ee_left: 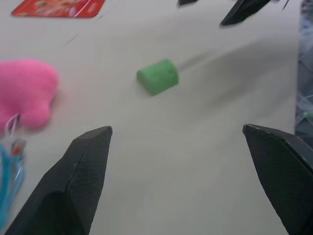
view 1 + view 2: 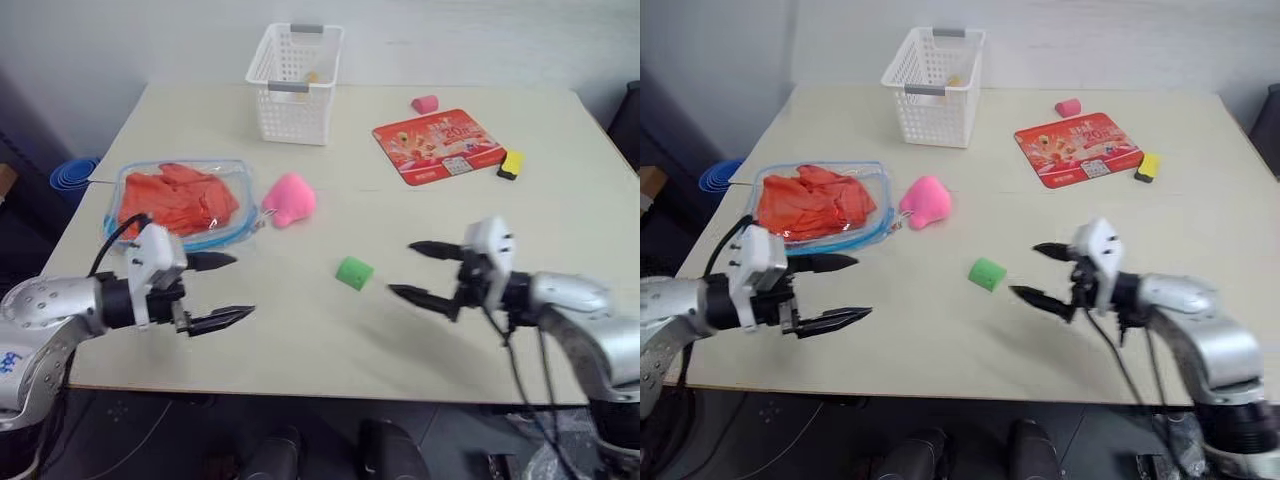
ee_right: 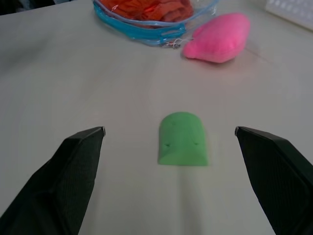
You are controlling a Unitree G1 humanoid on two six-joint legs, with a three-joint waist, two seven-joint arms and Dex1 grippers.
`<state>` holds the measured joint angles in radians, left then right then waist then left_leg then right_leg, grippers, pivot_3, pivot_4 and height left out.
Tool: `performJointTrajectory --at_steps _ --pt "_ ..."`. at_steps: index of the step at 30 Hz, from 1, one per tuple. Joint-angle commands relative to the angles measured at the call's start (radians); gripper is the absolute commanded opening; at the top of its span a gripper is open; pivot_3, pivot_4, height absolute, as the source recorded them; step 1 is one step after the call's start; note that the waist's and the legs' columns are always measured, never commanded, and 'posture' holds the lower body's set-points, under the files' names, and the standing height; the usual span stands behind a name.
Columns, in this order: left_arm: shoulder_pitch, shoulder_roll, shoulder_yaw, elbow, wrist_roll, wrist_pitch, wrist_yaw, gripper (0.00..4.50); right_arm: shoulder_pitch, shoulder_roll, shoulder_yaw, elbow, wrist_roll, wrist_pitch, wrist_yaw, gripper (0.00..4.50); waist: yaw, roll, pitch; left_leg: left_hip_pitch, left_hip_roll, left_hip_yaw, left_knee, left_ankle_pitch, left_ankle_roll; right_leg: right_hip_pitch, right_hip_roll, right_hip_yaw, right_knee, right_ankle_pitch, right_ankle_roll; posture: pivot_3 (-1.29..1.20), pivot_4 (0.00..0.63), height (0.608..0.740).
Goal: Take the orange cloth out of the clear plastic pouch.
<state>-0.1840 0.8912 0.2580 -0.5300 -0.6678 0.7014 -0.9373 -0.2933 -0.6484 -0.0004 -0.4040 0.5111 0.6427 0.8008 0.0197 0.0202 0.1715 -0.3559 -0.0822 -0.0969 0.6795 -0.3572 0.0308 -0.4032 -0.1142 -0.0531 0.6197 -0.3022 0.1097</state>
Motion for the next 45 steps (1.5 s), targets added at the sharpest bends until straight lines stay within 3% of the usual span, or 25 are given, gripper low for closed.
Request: performJointTrajectory --at_steps 1,7,14,17,22,25,27,33,39,45 --pt "-0.048 0.011 -0.056 -0.024 -0.022 0.016 -0.01 4.5 -0.047 0.059 0.112 0.026 -0.118 -0.004 -0.106 4.47 -0.001 0.0 0.0 0.0 -0.001 0.0 0.0 0.0 0.0 -0.004 0.0 0.003 0.002 0.0 0.0 0.0 0.15 0.74" --pt "-0.073 0.033 -0.128 0.018 0.046 -0.046 -0.052 4.5 -0.107 0.164 0.182 0.166 -0.216 -0.022 -0.19 4.47 -0.01 0.0 0.0 -0.001 -0.004 -0.001 -0.001 0.0 0.0 -0.009 0.002 0.008 0.004 0.0 0.0 0.0 0.15 0.74" --pt "-0.113 0.01 -0.157 0.048 0.067 -0.075 -0.049 4.5 -0.14 0.228 0.227 0.294 -0.263 -0.087 -0.157 4.47 -0.021 0.0 0.0 -0.001 -0.004 -0.001 -0.001 0.0 0.0 -0.01 0.002 0.008 0.006 0.0 0.0 0.0 0.15 0.74" --pt "-0.123 0.002 -0.165 0.056 0.075 -0.085 -0.043 4.5 -0.147 0.252 0.222 0.327 -0.275 -0.107 -0.161 3.84 -0.023 0.0 0.0 -0.001 -0.004 -0.001 -0.001 0.0 -0.001 -0.01 0.002 0.008 0.006 0.0 0.0 0.0 0.15 0.74" --pt "-0.138 -0.017 -0.173 0.063 0.084 -0.097 -0.035 4.5 -0.146 0.25 0.204 0.327 -0.282 -0.123 -0.153 2.16 -0.023 0.0 0.0 0.0 -0.003 -0.001 -0.001 0.0 -0.001 -0.011 0.004 0.01 0.007 0.0 0.0 0.0 0.15 0.74" --pt "-0.155 -0.034 -0.185 0.067 0.082 -0.097 -0.032 4.5 -0.14 0.24 0.184 0.316 -0.286 -0.122 -0.164 1.46 -0.022 0.0 0.0 0.0 -0.004 -0.001 -0.001 0.0 -0.001 -0.011 0.004 0.01 0.006 0.0 0.0 0.0 0.15 0.74" --pt "-0.187 -0.062 -0.205 0.074 0.07 -0.088 -0.029 4.5 -0.125 0.232 0.126 0.29 -0.268 -0.106 -0.188 1.32 -0.019 0.0 0.0 0.0 -0.004 -0.001 -0.001 0.0 -0.001 -0.011 0.004 0.01 0.006 0.0 0.0 0.0 0.15 0.74" --pt "-0.374 -0.257 -0.347 0.134 0.069 -0.084 -0.02 4.5 0.018 0.124 -0.281 0.223 -0.236 -0.083 -0.341 1.32 0.015 0.0 0.0 -0.002 -0.011 -0.005 0.001 0.0 0.002 -0.01 0.002 0.009 0.007 0.001 0.001 0.0 0.15 0.74" --pt "-0.491 -0.391 -0.456 0.208 0.107 -0.125 -0.057 4.5 0.144 0.056 -0.625 0.392 -0.27 -0.108 -0.535 1.32 0.003 -0.001 0.0 -0.002 -0.012 -0.003 0.001 -0.001 0.005 -0.01 0.002 0.012 0.006 0.001 0.003 0.0 0.15 0.74" --pt "-0.527 -0.407 -0.487 0.27 0.158 -0.185 -0.106 4.5 0.191 0.068 -0.726 0.516 -0.234 -0.13 -0.562 1.32 -0.022 -0.001 0.0 0.003 -0.01 -0.001 -0.001 0.001 0.002 -0.011 0.006 0.022 0.005 0.002 0.005 0.0 0.15 0.74"
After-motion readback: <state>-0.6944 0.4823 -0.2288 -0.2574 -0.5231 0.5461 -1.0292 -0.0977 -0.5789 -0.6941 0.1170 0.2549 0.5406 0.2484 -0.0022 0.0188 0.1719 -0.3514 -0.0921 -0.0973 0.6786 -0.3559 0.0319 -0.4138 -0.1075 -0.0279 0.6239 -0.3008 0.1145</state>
